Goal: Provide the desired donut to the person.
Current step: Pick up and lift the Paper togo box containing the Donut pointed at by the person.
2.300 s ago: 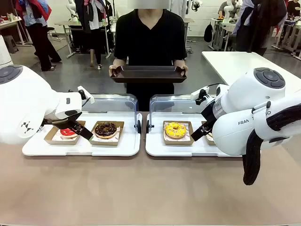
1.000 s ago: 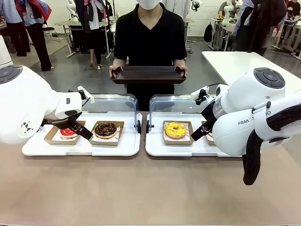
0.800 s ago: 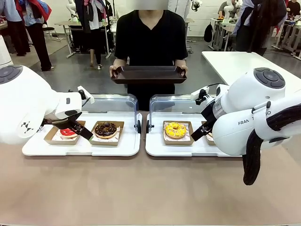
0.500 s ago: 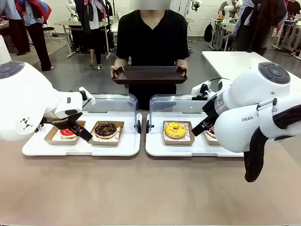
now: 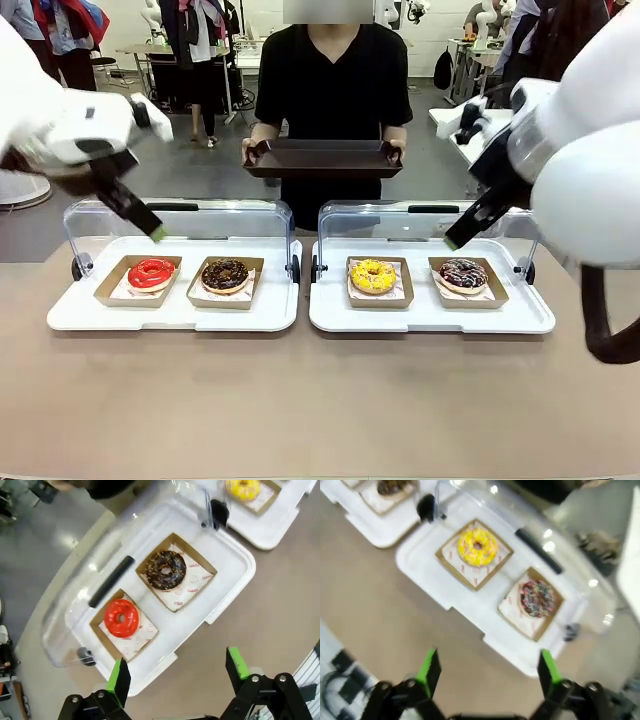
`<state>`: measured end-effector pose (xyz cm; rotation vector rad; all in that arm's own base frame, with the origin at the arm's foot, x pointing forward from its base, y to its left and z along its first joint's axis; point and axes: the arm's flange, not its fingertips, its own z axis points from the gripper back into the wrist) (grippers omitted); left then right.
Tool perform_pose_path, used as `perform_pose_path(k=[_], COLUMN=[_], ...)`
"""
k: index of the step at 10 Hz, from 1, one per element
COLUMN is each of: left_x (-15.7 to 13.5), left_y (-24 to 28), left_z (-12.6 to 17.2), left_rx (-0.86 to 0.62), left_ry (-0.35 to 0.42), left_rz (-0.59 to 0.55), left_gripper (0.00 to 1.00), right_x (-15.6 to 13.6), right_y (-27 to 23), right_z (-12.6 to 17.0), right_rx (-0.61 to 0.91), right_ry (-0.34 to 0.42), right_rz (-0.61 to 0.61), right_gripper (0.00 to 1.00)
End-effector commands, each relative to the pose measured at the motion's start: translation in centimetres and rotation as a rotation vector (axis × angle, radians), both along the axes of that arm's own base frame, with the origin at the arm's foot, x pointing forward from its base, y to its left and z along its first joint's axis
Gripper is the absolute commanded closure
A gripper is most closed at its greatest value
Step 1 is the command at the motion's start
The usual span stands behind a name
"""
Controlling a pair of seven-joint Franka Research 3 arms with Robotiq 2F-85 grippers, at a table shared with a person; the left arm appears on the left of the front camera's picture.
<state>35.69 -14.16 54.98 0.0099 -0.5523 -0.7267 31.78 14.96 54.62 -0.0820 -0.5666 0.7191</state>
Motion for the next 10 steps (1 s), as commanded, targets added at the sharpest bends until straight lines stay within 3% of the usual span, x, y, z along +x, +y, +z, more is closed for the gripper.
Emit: perform_pose_path(k=[1,3,4,5,9,10], left_x=[0.9,0.9,0.6,0.5,0.6,0.9], left_y=[-0.1,0.4,0.4,0.5,0.5,2.0], left_z=[3.2,5.6,5.5,5.8,6.0,6.0], left_rx=[0.046,0.072,0.125,0.016,0.041,-0.074], left_ry=[-0.019,-0.021,-0.073,-0.030,-0.041,0.069], left_rz=[0.016,0.051,0.082,0.020,0.032,-0.107], left_gripper=[0.00,0.00,0.00,0.00,0.00,0.00], right_x=[0.6,-0.1,-0.6,-0.6,-0.6,1.2], right_y=[1.2,1.8,0.5,0.5,0.7,-1.5], right_z=[3.7,6.2,4.6,4.6,5.1,5.0], right_rx=[-0.075,-0.069,-0.044,-0.044,-0.050,0.061], right_ry=[0.038,0.015,0.021,0.021,0.036,0.106], right_rz=[-0.053,-0.065,-0.024,-0.024,-0.033,0.006], right_gripper=[0.00,0.00,0.00,0.00,0.00,0.00])
